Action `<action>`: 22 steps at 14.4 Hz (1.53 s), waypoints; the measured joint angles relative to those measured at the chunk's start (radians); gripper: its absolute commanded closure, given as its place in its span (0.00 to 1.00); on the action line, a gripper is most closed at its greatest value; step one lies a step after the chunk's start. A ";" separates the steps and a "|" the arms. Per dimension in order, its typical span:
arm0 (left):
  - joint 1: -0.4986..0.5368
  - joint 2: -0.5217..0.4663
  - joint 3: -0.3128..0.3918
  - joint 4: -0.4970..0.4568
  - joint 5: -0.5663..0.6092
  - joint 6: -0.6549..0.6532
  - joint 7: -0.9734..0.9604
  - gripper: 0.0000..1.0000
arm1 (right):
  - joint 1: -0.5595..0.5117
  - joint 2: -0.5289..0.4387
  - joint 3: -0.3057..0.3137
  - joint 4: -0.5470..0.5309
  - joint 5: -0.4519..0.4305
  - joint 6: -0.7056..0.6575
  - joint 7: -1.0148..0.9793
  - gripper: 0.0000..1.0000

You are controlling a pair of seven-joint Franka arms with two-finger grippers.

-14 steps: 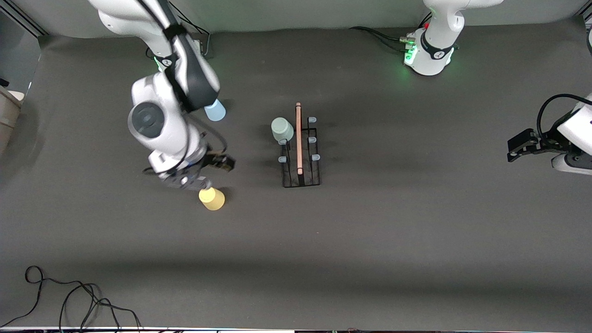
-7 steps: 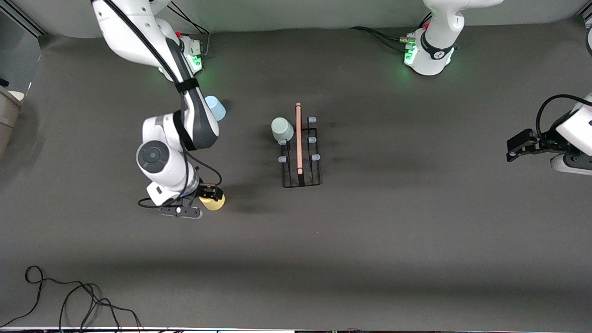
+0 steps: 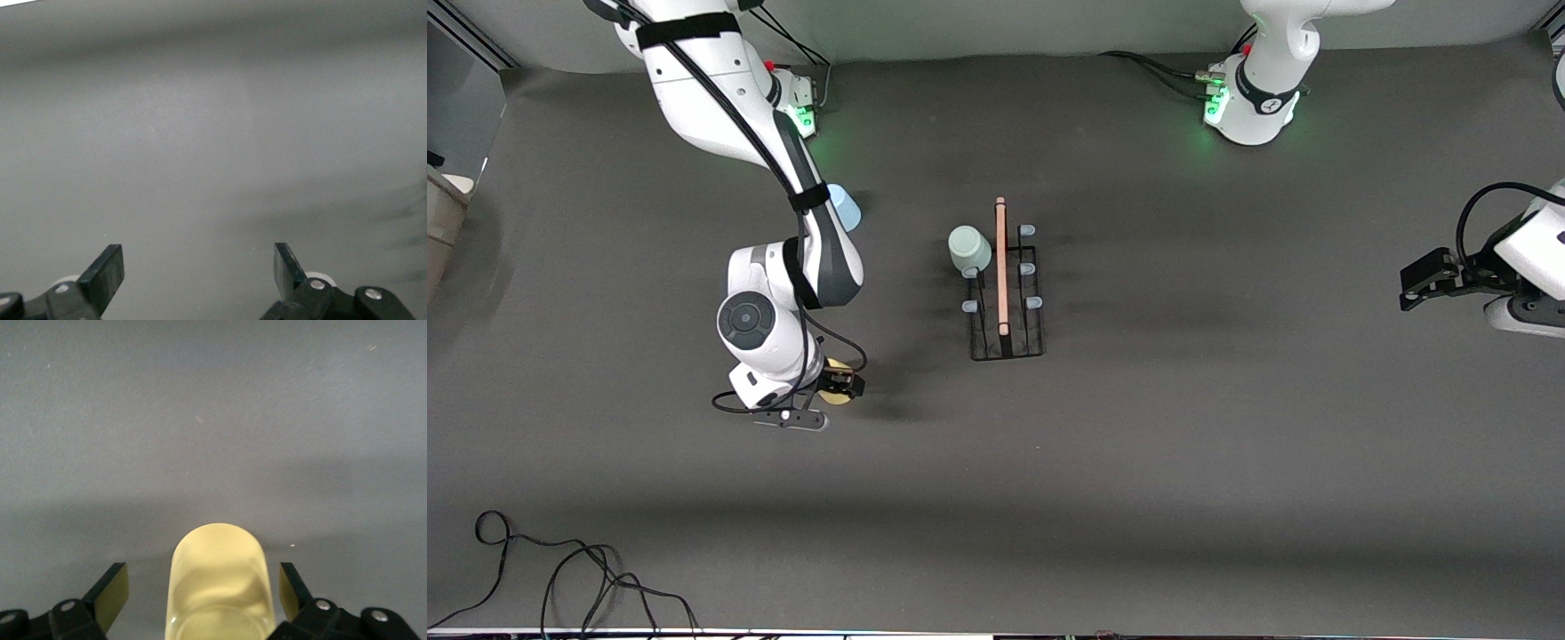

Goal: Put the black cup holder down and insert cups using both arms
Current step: 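Move the right gripper to the yellow cup and grasp it, then carry the yellow cup to the rack with the right gripper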

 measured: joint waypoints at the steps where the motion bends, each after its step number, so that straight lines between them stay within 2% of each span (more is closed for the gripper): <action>1: 0.000 0.000 0.000 0.000 0.000 0.000 0.000 0.00 | 0.000 0.006 0.001 0.000 0.019 -0.002 -0.027 0.00; 7: 0.000 0.000 0.000 0.000 0.000 -0.006 0.000 0.00 | -0.002 0.024 0.001 -0.030 0.027 -0.007 -0.074 0.00; 8: 0.000 0.000 0.000 0.000 0.000 -0.006 0.000 0.00 | -0.003 0.024 0.001 -0.034 0.027 -0.016 -0.074 0.04; 9: 0.000 0.000 0.000 0.000 0.000 -0.006 0.000 0.00 | -0.003 0.024 0.000 -0.034 0.027 -0.033 -0.075 0.30; 10: 0.000 0.000 0.000 0.000 0.000 -0.006 0.000 0.00 | -0.003 0.023 0.000 -0.033 0.028 -0.048 -0.075 0.65; 11: 0.000 0.000 0.000 0.000 0.000 -0.006 0.000 0.00 | -0.003 0.019 0.000 -0.031 0.028 -0.062 -0.076 0.92; 12: 0.000 0.000 0.000 0.000 0.000 -0.006 0.000 0.00 | -0.003 0.013 0.000 -0.030 0.029 -0.077 -0.076 1.00; 16: 0.000 0.000 0.000 0.000 0.000 -0.006 0.000 0.00 | -0.003 -0.046 -0.008 -0.022 0.031 -0.156 -0.077 1.00; 22: 0.000 0.000 0.001 0.001 0.000 -0.006 0.000 0.00 | -0.001 -0.242 -0.018 0.031 0.040 -0.331 0.008 1.00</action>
